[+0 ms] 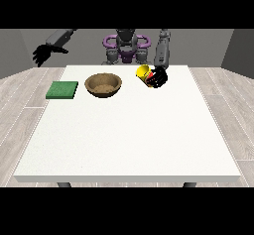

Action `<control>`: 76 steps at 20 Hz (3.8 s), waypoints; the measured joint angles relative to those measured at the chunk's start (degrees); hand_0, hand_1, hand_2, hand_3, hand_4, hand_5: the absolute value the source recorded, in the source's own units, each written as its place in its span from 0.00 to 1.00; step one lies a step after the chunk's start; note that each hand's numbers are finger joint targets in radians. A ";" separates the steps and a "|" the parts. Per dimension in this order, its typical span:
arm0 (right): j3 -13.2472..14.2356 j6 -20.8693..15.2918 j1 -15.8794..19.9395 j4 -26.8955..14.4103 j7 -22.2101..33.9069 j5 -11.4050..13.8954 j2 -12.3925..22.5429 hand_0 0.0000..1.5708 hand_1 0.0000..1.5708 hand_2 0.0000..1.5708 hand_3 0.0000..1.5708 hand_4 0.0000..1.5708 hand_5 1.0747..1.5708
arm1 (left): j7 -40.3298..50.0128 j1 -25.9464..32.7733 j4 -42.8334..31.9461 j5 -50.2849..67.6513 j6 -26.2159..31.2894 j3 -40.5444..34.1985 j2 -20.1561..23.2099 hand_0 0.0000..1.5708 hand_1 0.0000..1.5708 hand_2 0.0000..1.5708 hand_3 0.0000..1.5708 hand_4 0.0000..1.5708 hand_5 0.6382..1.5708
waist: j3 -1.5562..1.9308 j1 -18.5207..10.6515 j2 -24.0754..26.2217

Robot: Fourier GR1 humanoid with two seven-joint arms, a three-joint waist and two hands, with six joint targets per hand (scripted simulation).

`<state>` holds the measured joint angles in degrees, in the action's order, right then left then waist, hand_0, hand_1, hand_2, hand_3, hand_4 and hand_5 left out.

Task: Pick the cup and pour the ball into the bowl, then pick the bowl and place it on the pad

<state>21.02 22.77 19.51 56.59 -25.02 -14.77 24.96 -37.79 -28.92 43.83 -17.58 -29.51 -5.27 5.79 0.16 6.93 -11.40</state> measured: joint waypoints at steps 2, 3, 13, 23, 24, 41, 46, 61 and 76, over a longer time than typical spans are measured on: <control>0.29 -0.47 -0.96 -2.60 0.69 0.50 0.30 0.00 0.00 0.05 0.00 0.00 0.98 | 4.55 0.18 0.74 -3.37 -0.21 3.04 0.18 0.88 0.88 1.00 1.00 0.65 0.96 | 0.00 -1.95 4.26; 0.58 -0.60 -1.16 -3.84 0.89 0.58 0.59 0.00 0.00 0.00 0.00 0.00 0.98 | 6.93 -0.17 1.18 -5.06 -0.56 4.45 -0.01 0.88 0.88 1.00 1.00 0.66 0.96 | 0.00 -2.76 5.71; 2.35 -1.49 -4.63 -13.33 -2.51 2.24 1.92 0.00 0.00 0.03 0.00 0.00 0.97 | 28.94 -4.75 4.99 -23.06 -1.87 16.90 -2.78 0.87 0.87 1.00 1.00 0.73 0.99 | -0.04 -9.54 13.47; 2.00 -0.79 -3.98 -16.82 -5.51 2.74 1.82 0.00 0.00 0.00 0.00 0.00 0.95 | 42.82 -8.34 7.14 -38.09 0.12 23.16 -4.41 0.60 0.60 1.00 1.00 0.58 1.00 | -0.10 -9.11 13.37; 2.30 -0.61 -3.40 -17.50 -5.49 2.67 2.57 0.00 0.00 0.00 0.00 0.00 0.95 | 44.31 -8.38 7.60 -39.59 0.06 25.04 -4.71 0.52 0.52 1.00 0.99 0.56 1.00 | -0.08 -9.24 13.11; -0.49 -4.17 8.59 -19.18 -1.47 4.24 1.50 0.00 0.00 0.00 0.16 0.00 0.91 | 64.23 -14.89 10.47 -59.25 8.13 42.71 -5.76 0.00 0.00 1.00 1.00 0.58 0.97 | -0.11 -5.67 8.51; -0.54 -4.21 10.08 -19.67 -1.10 3.85 1.02 0.00 0.00 0.00 0.12 0.00 0.90 | 63.14 -16.19 9.96 -62.46 13.70 46.31 -5.79 0.00 0.00 1.00 1.00 0.79 0.82 | -0.12 -5.16 7.77; -0.47 -2.63 9.05 -22.41 -1.93 3.69 2.17 0.00 0.00 0.00 0.17 0.00 0.91 | 56.63 -26.99 11.25 -73.12 31.80 48.21 -5.31 0.95 0.95 1.00 1.00 0.77 0.88 | -0.12 -6.26 9.57; 2.01 -5.16 9.46 -23.63 2.76 0.59 1.57 0.00 0.00 0.00 0.00 0.19 0.98 | 50.32 -15.12 23.60 -51.63 16.71 25.76 -1.35 0.81 0.81 1.00 1.00 0.62 0.98 | -0.39 -16.26 6.92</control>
<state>23.03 17.61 28.97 32.96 -22.26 -14.18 26.53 12.53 -44.04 67.43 -69.21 -12.80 20.49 4.43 -0.23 -9.32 -4.48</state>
